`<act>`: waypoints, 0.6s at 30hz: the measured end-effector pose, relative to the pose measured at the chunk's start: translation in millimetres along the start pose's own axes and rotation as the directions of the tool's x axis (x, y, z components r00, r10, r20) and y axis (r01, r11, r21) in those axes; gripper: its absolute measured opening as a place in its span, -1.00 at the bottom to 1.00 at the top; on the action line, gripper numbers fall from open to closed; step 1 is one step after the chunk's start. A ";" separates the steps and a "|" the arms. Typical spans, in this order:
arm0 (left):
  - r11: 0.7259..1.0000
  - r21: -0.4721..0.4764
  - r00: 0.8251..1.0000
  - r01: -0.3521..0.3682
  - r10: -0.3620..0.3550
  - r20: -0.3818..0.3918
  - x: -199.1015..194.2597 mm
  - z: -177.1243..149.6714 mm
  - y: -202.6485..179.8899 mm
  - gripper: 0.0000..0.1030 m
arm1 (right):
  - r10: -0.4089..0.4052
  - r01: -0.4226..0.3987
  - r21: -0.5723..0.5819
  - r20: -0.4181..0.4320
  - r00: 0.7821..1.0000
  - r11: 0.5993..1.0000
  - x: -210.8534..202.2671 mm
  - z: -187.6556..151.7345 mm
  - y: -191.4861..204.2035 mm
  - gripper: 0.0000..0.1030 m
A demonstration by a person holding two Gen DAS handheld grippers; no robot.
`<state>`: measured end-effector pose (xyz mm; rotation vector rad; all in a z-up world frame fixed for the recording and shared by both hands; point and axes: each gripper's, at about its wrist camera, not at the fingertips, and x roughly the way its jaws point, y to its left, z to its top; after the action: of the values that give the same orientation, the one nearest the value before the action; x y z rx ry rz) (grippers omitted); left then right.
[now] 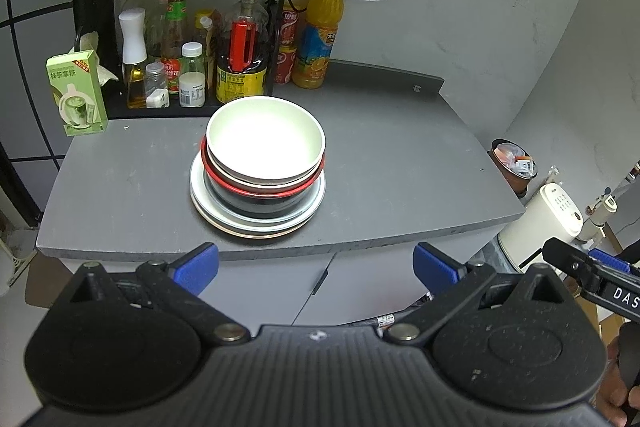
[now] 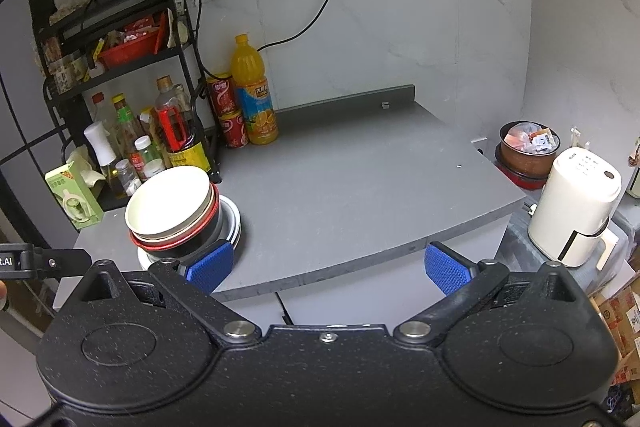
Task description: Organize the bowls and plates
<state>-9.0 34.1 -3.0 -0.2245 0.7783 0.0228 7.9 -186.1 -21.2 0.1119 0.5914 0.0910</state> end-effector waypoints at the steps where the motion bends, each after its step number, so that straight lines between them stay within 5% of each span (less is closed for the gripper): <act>1: 1.000 0.003 1.000 0.001 -0.001 0.002 -0.3 0.3 -1.2 0.99 | -0.001 0.001 0.001 0.002 1.000 1.000 -0.1 0.6 -0.5 1.00; 18: 1.000 0.012 1.000 0.006 -0.007 0.020 -1.6 8.6 -10.5 0.99 | -0.007 0.007 0.005 0.031 0.999 1.000 -2.9 6.5 -4.3 1.00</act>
<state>-3.1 25.8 6.1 -0.2154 0.7575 0.0144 9.4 -191.2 -14.9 0.1159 0.5607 0.0807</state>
